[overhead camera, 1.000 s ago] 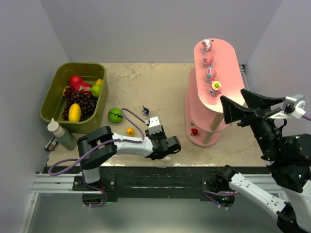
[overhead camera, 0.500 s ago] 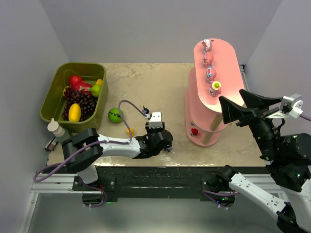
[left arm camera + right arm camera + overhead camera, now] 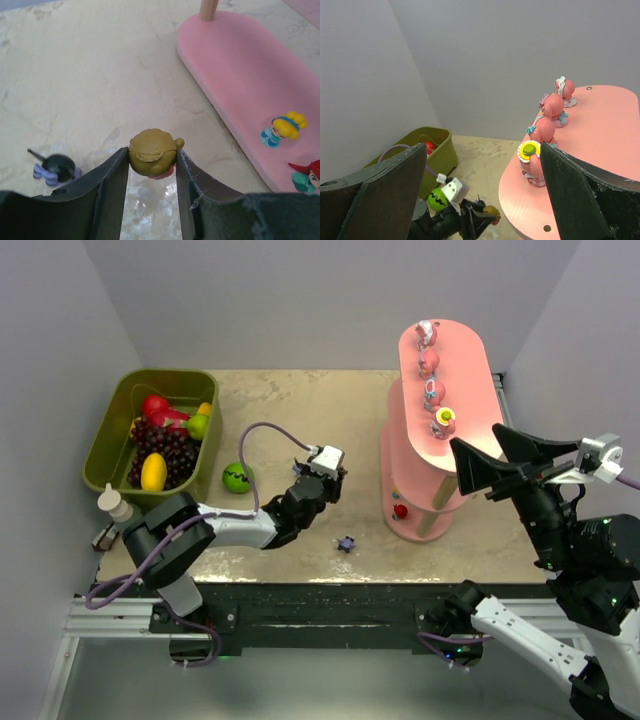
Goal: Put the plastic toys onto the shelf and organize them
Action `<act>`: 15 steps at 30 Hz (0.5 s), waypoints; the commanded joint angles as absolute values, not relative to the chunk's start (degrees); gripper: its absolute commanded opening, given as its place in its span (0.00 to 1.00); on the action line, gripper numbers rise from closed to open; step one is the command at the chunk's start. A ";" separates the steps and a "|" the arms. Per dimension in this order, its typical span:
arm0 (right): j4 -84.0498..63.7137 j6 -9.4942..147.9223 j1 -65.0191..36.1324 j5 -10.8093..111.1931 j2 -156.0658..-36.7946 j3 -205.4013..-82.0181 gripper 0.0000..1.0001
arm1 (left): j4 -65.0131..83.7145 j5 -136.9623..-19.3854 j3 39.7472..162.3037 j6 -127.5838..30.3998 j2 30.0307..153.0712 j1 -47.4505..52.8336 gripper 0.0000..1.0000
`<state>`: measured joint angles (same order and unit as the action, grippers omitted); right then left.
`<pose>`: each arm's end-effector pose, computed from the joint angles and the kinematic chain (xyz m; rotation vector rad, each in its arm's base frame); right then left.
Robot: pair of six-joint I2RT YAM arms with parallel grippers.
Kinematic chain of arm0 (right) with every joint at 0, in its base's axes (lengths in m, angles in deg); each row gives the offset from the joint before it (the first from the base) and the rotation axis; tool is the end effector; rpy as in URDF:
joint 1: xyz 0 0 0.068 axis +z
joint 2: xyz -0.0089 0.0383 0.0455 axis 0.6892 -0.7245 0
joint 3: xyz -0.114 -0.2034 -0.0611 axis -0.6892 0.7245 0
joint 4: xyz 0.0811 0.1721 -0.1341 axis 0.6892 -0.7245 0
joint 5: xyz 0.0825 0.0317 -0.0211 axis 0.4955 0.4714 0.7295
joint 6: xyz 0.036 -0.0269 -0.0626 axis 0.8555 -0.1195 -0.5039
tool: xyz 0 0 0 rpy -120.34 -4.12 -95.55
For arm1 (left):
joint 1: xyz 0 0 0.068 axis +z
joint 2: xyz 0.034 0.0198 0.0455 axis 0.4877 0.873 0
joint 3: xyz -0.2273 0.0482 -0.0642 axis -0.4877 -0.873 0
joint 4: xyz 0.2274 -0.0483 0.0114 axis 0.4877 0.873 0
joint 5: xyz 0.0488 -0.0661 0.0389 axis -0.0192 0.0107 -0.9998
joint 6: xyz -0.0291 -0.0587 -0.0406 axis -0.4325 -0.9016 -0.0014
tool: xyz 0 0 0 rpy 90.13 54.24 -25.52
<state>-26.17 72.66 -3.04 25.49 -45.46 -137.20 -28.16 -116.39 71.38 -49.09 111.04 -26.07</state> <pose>0.0696 0.0342 0.4628 -0.0532 1.2180 0.6011 0.2238 -0.2653 0.1819 0.2945 1.7547 -0.3831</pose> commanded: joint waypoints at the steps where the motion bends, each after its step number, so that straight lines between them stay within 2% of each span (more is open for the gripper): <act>1: -24.16 73.03 -2.97 24.53 -46.11 -136.72 0.99 | -40.40 -102.63 73.59 -37.28 113.70 -22.15 0.26; 7: -22.23 73.74 -3.05 23.13 -46.20 -135.93 0.99 | -45.23 -83.93 76.49 -33.06 118.88 -15.65 0.33; 15: -21.53 75.32 -3.05 21.28 -46.46 -136.19 0.99 | -46.20 -67.73 85.70 -32.18 127.23 -9.84 0.25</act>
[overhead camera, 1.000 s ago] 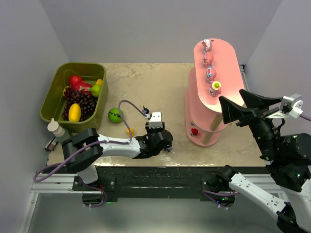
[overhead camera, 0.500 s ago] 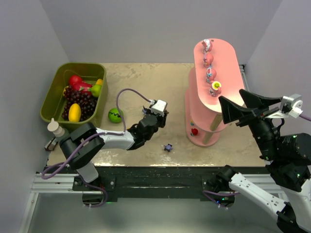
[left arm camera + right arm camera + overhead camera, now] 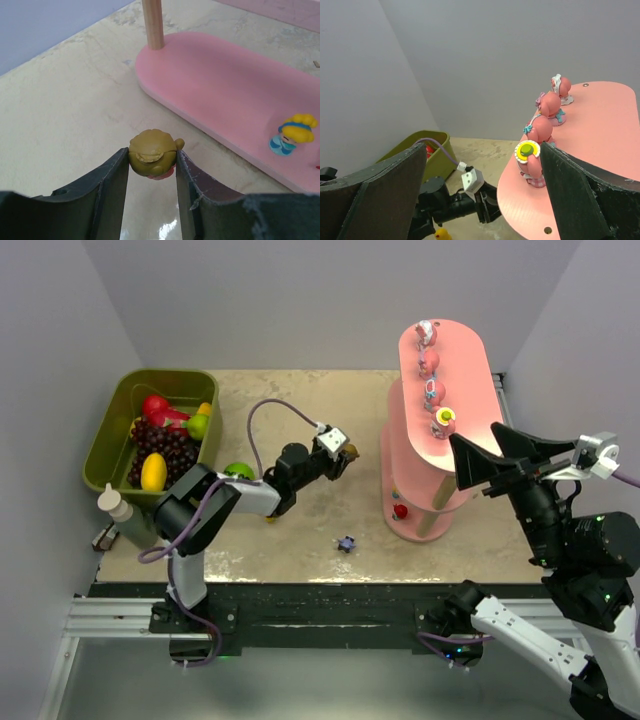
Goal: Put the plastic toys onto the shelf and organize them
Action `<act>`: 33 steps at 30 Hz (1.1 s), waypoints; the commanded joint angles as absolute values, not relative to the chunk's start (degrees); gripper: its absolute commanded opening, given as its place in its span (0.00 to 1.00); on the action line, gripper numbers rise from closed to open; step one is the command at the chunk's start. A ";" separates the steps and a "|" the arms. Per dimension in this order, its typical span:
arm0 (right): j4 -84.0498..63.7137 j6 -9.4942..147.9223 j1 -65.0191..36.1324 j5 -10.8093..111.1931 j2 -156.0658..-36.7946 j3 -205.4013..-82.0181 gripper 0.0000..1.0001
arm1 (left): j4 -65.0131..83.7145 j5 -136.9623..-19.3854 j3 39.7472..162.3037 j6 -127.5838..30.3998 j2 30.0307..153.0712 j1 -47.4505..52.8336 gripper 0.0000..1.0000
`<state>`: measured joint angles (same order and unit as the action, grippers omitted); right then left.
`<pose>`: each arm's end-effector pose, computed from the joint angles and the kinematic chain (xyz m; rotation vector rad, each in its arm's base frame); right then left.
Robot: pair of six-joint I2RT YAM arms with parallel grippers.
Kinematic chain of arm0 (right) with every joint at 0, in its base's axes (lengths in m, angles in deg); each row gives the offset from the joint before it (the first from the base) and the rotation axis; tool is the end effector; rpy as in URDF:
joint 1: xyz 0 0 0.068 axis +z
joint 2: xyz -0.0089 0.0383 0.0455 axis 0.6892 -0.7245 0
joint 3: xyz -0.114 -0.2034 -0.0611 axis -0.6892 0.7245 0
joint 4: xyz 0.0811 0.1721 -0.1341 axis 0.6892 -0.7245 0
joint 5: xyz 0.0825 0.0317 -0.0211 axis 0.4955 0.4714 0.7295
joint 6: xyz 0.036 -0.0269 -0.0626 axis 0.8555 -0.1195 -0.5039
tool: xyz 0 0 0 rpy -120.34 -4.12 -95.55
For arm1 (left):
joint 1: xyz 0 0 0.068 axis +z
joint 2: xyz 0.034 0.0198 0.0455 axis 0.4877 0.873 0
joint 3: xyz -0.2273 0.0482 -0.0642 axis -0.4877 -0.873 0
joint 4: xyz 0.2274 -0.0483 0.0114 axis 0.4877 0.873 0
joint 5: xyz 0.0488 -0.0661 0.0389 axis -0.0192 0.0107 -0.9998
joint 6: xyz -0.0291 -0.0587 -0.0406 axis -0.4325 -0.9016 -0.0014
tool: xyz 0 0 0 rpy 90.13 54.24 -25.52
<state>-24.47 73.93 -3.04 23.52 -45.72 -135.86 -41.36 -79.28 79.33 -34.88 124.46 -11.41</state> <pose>0.0746 0.0357 0.4600 -0.0088 1.2218 0.6001 0.2953 -0.2639 0.1713 0.7065 1.5399 -0.6101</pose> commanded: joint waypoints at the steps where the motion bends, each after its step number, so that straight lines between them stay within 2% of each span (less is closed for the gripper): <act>1: -21.44 75.58 -3.05 20.85 -46.38 -136.10 0.98 | -46.11 -65.89 86.68 -32.18 128.02 -9.57 0.25; 11: -21.52 76.11 -2.97 19.35 -46.90 -136.72 0.98 | -43.30 -57.26 96.79 -31.21 137.69 -9.13 0.24; 20: -21.53 75.93 -3.05 19.17 -48.22 -137.24 0.98 | -40.68 -48.39 100.31 -29.02 139.45 -9.04 0.24; 33: -21.35 75.58 -2.97 19.00 -47.96 -136.98 0.98 | -35.66 -43.46 105.58 -27.43 142.62 -9.57 0.24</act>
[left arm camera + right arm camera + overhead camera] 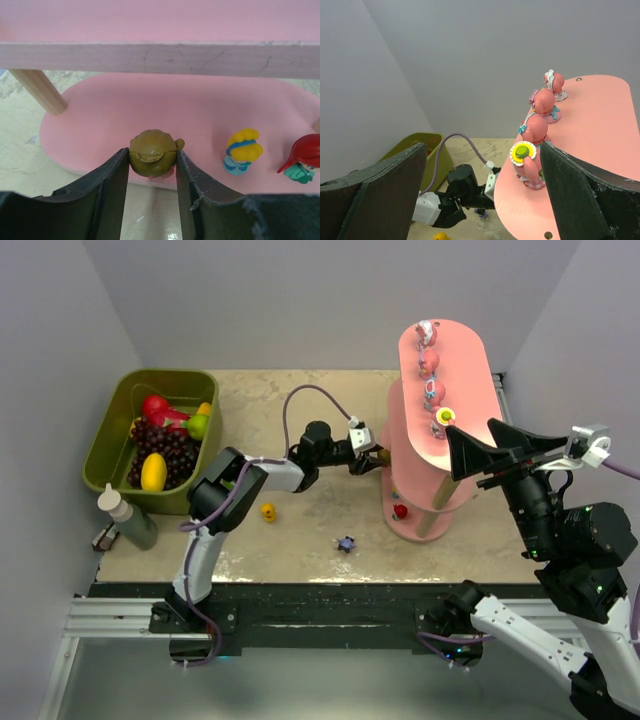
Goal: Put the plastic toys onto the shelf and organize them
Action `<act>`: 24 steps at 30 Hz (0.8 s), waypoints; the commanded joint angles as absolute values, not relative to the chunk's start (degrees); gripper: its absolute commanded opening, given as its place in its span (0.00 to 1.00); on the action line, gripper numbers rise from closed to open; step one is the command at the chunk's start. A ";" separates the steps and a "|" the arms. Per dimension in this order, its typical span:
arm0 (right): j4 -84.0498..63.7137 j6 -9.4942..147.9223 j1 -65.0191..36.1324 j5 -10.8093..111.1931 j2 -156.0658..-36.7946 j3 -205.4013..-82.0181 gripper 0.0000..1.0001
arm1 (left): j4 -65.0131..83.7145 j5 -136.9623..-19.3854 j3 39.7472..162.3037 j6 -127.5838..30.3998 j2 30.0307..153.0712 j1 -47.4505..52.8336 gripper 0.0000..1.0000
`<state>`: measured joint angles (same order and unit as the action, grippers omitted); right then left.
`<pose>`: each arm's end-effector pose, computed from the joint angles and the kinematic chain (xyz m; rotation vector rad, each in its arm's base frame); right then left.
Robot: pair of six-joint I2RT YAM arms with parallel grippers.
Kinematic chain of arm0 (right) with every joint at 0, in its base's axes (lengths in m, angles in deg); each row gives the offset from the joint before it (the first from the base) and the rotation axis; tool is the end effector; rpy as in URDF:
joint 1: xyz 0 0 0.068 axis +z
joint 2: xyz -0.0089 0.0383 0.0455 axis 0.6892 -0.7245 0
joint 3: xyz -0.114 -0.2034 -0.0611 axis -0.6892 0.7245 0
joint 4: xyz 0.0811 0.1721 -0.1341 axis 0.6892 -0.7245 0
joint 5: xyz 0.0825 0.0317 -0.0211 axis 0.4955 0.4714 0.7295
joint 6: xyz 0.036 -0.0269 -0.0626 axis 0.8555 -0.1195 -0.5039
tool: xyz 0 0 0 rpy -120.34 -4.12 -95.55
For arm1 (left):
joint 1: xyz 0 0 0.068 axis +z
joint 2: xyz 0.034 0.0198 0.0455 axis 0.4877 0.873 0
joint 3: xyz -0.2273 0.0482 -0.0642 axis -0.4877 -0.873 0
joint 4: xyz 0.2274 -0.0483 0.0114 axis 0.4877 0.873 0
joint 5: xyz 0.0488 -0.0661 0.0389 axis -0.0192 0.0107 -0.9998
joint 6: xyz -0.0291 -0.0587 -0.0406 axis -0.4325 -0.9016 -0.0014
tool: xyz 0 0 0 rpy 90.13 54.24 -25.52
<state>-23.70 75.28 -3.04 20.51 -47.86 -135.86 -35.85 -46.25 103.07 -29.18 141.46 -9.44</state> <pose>0.0852 0.0405 0.4588 0.0445 1.2497 0.5795 0.3318 -0.3194 0.1648 1.1498 1.2712 -0.9748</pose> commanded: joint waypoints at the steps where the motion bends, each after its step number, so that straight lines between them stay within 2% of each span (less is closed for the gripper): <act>1: -21.35 75.67 -2.96 19.08 -48.04 -137.07 0.98 | -35.22 -43.20 105.85 -27.35 143.14 -9.66 0.24; 24: -21.35 74.88 -3.05 19.44 -47.08 -137.77 0.98 | -22.30 -43.19 115.34 -21.11 148.24 -12.38 0.26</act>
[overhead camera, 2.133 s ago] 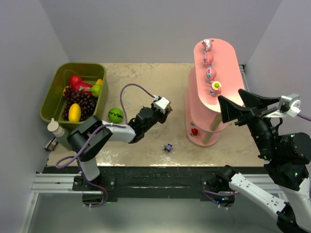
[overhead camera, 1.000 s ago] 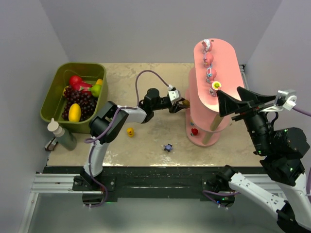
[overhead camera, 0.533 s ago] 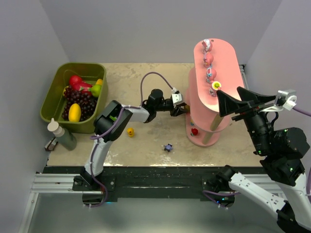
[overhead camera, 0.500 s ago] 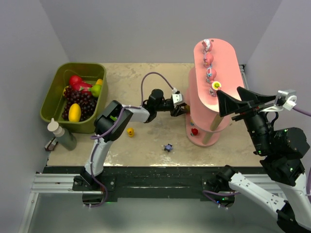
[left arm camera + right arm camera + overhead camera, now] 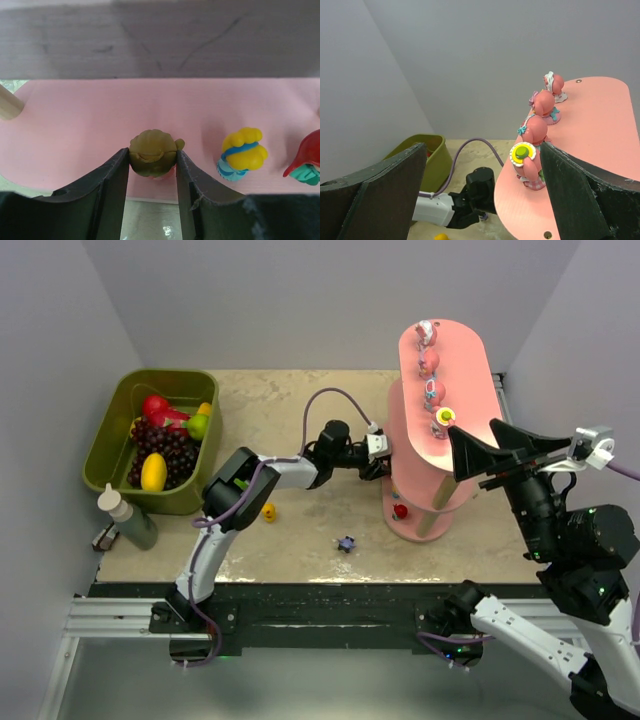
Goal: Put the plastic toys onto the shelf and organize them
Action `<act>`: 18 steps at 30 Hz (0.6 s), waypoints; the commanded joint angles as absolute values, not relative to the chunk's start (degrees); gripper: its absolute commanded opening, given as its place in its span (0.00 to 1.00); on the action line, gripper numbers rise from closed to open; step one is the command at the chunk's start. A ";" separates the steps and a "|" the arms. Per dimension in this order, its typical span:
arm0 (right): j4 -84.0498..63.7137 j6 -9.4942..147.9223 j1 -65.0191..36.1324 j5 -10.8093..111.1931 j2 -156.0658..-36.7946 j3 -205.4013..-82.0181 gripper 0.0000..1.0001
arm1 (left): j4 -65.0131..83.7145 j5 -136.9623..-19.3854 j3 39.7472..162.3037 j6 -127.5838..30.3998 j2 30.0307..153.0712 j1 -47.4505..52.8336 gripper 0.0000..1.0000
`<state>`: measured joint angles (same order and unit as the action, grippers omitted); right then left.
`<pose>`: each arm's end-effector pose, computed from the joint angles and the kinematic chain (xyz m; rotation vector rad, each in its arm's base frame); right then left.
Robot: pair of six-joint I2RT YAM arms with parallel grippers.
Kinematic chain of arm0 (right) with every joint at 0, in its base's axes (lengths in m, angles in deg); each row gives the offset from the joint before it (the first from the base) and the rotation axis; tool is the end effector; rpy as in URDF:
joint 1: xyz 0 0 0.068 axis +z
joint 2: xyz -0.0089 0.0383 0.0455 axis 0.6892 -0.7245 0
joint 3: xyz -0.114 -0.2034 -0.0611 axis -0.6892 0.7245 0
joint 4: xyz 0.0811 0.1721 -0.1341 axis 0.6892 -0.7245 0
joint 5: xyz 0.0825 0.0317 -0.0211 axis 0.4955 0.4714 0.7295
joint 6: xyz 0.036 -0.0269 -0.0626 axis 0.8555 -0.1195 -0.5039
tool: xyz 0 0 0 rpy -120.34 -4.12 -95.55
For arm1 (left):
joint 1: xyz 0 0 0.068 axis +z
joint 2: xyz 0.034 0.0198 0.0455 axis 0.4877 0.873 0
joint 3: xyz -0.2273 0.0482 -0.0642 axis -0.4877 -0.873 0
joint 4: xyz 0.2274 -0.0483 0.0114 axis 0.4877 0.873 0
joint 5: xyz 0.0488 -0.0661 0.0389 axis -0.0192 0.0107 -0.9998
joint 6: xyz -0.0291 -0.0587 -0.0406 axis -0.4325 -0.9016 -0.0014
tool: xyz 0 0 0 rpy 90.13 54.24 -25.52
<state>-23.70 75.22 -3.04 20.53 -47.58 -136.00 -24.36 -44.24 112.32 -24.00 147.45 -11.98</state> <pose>0.0835 0.0391 0.4598 0.0458 1.2429 0.5815 0.3328 -0.3496 0.1430 1.2856 1.3112 -1.0010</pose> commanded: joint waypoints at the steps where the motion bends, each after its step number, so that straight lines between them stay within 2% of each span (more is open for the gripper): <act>1: -21.44 74.88 -3.05 19.44 -46.90 -137.77 0.98 | -22.03 -43.19 115.60 -20.50 148.24 -12.38 0.26; 18: -21.35 74.88 -3.05 19.35 -46.99 -137.60 0.98 | -15.80 -43.46 118.59 -17.06 148.77 -12.56 0.38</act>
